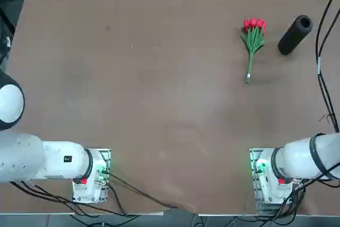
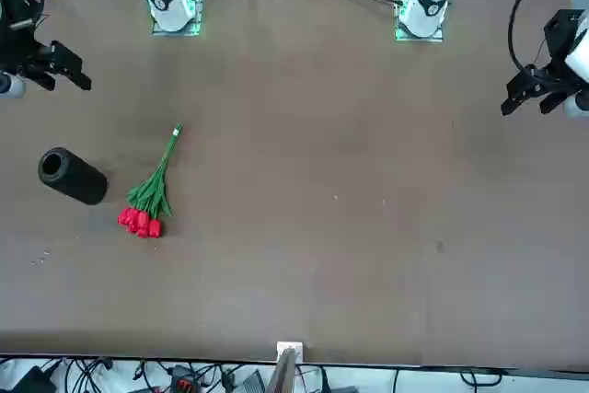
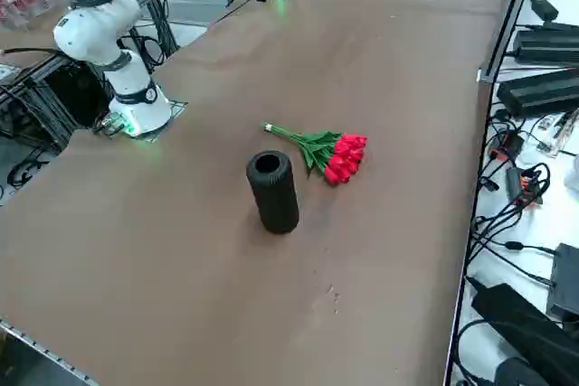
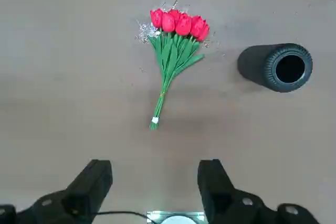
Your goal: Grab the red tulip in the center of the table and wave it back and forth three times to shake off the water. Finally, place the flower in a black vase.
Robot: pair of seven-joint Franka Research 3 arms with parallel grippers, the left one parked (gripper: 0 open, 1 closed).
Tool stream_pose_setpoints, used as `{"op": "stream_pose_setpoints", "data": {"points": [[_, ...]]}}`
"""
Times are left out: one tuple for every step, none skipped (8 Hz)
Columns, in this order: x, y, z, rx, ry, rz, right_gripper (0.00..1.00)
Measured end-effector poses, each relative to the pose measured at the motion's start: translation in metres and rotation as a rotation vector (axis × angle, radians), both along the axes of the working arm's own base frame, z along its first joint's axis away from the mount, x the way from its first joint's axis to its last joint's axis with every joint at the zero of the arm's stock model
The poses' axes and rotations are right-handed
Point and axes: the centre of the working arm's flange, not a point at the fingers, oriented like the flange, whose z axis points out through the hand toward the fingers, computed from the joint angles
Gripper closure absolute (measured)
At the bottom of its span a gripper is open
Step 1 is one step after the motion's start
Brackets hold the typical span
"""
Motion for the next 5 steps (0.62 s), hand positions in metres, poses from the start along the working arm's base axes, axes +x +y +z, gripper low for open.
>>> {"op": "stream_pose_setpoints", "data": {"points": [[-0.0001, 0.0, -0.0001, 0.0, 0.001, 0.0, 0.0], [-0.0002, 0.0, -0.0001, 0.0, 0.002, 0.0, 0.0], [-0.0002, 0.0, 0.0, 0.0, 0.002, 0.0, 0.0], [-0.0003, 0.0, -0.0001, 0.0, 0.002, 0.0, 0.0], [-0.0002, 0.0, -0.0002, 0.0, 0.003, 0.0, 0.0]]}}
